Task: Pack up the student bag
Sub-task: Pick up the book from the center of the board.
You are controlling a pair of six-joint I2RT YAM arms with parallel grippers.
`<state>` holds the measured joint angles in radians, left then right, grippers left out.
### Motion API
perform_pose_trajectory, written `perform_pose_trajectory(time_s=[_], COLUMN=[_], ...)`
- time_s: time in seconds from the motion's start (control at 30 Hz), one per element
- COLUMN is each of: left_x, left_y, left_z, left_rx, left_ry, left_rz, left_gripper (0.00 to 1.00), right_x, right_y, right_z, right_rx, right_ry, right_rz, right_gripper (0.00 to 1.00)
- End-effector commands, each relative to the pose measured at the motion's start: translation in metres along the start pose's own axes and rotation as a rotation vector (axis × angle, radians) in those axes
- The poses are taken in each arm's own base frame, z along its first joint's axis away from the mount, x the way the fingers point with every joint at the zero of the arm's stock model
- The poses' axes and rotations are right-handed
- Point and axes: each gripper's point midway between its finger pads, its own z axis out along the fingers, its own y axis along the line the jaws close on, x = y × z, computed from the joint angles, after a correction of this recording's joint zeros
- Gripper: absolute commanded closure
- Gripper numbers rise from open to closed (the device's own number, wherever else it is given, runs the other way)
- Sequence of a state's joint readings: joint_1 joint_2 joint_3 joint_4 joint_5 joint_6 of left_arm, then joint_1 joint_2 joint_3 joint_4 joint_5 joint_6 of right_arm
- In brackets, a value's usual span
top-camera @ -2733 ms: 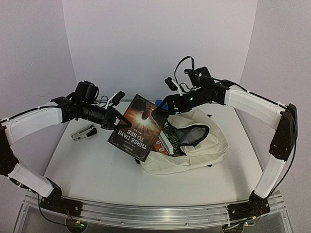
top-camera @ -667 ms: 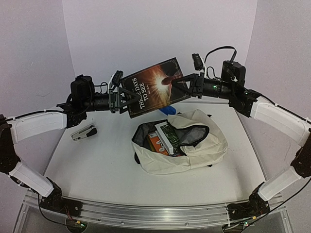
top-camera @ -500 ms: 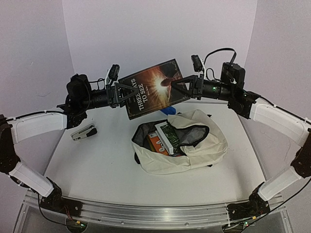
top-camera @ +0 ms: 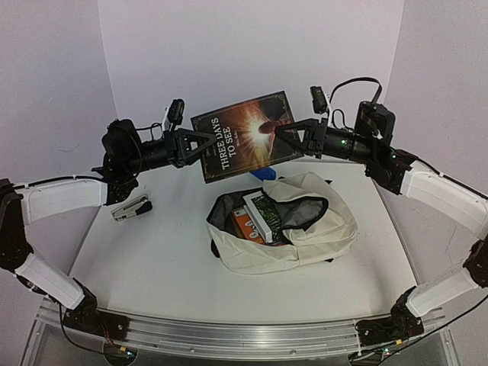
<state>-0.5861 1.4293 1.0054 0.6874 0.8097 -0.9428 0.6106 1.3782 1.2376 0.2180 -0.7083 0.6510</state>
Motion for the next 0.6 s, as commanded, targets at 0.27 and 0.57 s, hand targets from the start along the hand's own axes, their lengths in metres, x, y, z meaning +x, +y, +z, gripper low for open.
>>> perform_pose_trajectory(time_s=[0.27, 0.57], left_x=[0.001, -0.003], left_y=[-0.012, 0.03], left_z=[0.005, -0.011], left_rx=[0.086, -0.189], left_ry=[0.024, -0.049], left_rz=[0.007, -0.062], left_gripper=[0.95, 1.0], right_x=[-0.029, -0.021], right_y=[0.01, -0.062], right_z=[-0.011, -0.026], right_rx=[0.017, 0.434], right_ry=[-0.137, -0.078], right_rz=[-0.078, -0.124], right_gripper=[1.0, 0.22])
